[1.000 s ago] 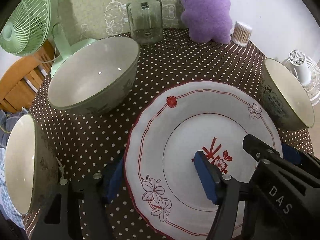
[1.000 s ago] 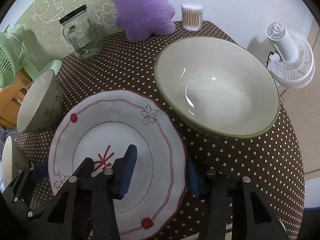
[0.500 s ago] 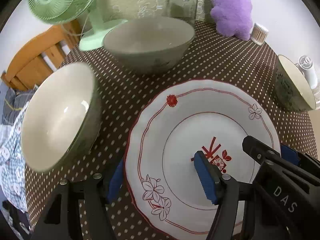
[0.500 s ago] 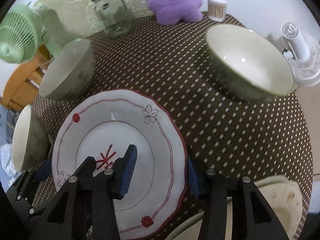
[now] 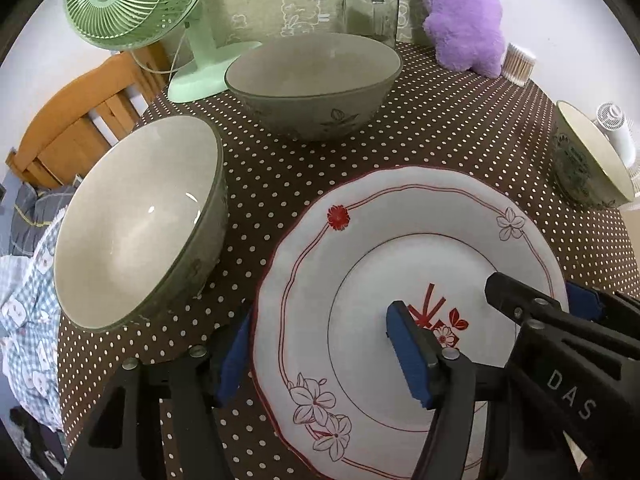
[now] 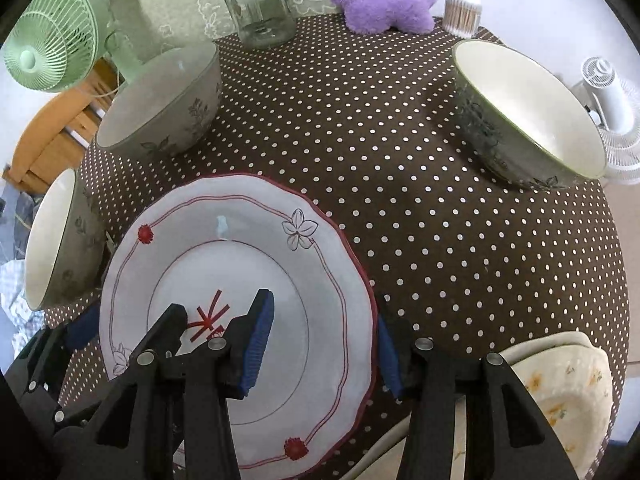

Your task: Organize plates and bowls

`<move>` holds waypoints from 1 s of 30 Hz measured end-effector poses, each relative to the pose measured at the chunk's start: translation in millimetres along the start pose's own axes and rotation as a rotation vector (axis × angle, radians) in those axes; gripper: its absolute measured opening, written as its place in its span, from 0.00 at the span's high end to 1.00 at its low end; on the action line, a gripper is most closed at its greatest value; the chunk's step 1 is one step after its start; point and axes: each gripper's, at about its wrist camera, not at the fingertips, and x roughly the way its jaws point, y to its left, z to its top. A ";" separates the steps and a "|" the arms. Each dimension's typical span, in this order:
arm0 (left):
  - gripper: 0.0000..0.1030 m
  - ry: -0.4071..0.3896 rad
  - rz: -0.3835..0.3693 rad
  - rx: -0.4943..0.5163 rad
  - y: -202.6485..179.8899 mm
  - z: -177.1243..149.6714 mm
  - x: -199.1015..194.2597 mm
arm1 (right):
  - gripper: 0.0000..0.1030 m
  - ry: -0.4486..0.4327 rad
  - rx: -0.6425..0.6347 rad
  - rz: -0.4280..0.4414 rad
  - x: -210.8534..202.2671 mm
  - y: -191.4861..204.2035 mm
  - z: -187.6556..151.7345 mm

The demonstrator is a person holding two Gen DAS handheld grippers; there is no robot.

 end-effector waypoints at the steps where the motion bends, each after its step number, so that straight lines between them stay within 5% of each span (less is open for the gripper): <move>1: 0.36 0.005 -0.010 0.002 1.1 0.1 -0.1 | 0.52 0.003 -0.003 -0.004 -0.6 0.4 0.3; 13: 0.36 0.030 -0.050 0.012 18.7 -14.9 -39.5 | 0.54 0.003 -0.003 -0.025 -33.8 17.5 -14.3; 30: 0.37 -0.023 -0.141 0.112 35.5 -53.0 -96.5 | 0.54 -0.079 0.125 -0.107 -104.6 27.3 -85.7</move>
